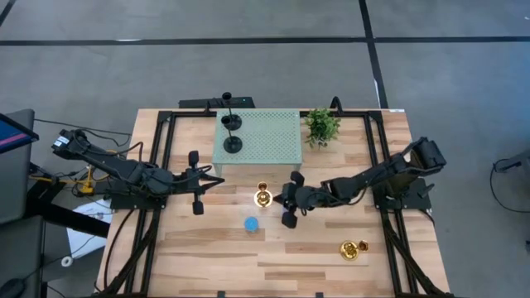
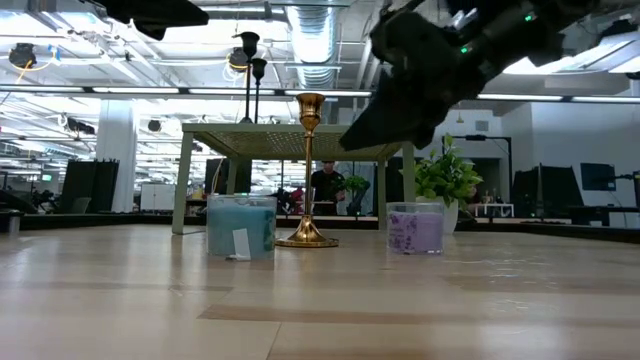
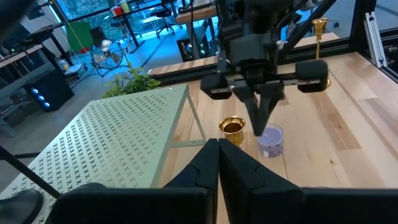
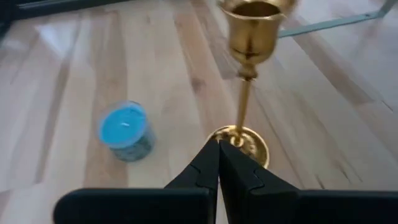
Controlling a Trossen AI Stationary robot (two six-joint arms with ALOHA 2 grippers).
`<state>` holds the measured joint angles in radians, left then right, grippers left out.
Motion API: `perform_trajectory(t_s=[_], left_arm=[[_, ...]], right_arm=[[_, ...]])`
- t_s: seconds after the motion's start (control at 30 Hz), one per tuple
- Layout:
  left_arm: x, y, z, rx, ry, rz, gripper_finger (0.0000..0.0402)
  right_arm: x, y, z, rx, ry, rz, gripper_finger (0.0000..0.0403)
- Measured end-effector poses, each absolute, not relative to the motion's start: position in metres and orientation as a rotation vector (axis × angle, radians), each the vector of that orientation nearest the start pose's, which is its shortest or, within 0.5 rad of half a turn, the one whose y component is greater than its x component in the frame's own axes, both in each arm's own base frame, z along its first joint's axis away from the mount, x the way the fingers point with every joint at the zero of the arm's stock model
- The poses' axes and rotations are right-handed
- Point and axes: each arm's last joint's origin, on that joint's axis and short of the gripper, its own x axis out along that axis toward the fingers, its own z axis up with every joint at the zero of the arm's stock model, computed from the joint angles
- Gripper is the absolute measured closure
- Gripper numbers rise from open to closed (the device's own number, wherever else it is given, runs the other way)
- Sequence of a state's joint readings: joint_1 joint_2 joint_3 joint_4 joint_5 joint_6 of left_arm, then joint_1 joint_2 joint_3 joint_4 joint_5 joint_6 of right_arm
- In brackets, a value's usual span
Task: Pick & Place candle stick holders
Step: Put the top gold candle holder on the shelf
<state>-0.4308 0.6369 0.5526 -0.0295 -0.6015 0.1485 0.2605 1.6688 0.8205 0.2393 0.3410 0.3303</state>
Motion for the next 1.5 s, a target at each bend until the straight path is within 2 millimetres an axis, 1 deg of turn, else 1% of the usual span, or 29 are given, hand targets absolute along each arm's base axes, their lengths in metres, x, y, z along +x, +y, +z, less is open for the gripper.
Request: perform_trajectory(t_s=[0.07, 0.13, 0.33, 0.43, 0.53, 0.6, 0.67, 0.8, 0.9, 1.23, 1.33, 1.5], left_arm=[[0.141, -0.047, 0.289, 0.204, 0.112, 0.163, 0.039], [0.141, -0.047, 0.289, 0.204, 0.111, 0.163, 0.039], [0.141, -0.047, 0.289, 0.204, 0.112, 0.163, 0.039], [0.141, -0.047, 0.289, 0.205, 0.112, 0.163, 0.039], [0.141, -0.047, 0.289, 0.205, 0.112, 0.163, 0.039], [0.141, -0.047, 0.289, 0.204, 0.112, 0.163, 0.039], [0.141, -0.047, 0.289, 0.204, 0.112, 0.163, 0.039], [0.141, -0.047, 0.289, 0.204, 0.112, 0.163, 0.039], [0.141, -0.047, 0.289, 0.204, 0.112, 0.163, 0.039], [0.141, -0.047, 0.289, 0.205, 0.112, 0.163, 0.039], [0.141, -0.047, 0.289, 0.205, 0.114, 0.163, 0.039], [0.141, -0.047, 0.289, 0.206, 0.115, 0.163, 0.039]], right_arm=[[0.326, 0.073, 0.168, 0.135, 0.561, -0.176, 0.0389], [0.332, 0.071, 0.166, 0.12, 0.561, -0.178, 0.0368], [0.342, 0.068, 0.162, 0.098, 0.575, -0.188, 0.0275], [0.348, 0.07, 0.16, 0.08, 0.577, -0.181, 0.0235], [0.353, 0.071, 0.165, 0.081, 0.559, -0.178, 0.0212], [0.354, 0.071, 0.168, 0.082, 0.549, -0.185, 0.0209], [0.355, 0.069, 0.168, 0.082, 0.551, -0.194, 0.0215], [0.357, 0.064, 0.168, 0.086, 0.547, -0.211, 0.0244], [0.359, 0.06, 0.163, 0.09, 0.552, -0.216, 0.0264], [0.362, 0.054, 0.16, 0.103, 0.549, -0.207, 0.0306], [0.362, 0.055, 0.16, 0.103, 0.547, -0.205, 0.0333], [0.362, 0.055, 0.16, 0.099, 0.547, -0.206, 0.039]])
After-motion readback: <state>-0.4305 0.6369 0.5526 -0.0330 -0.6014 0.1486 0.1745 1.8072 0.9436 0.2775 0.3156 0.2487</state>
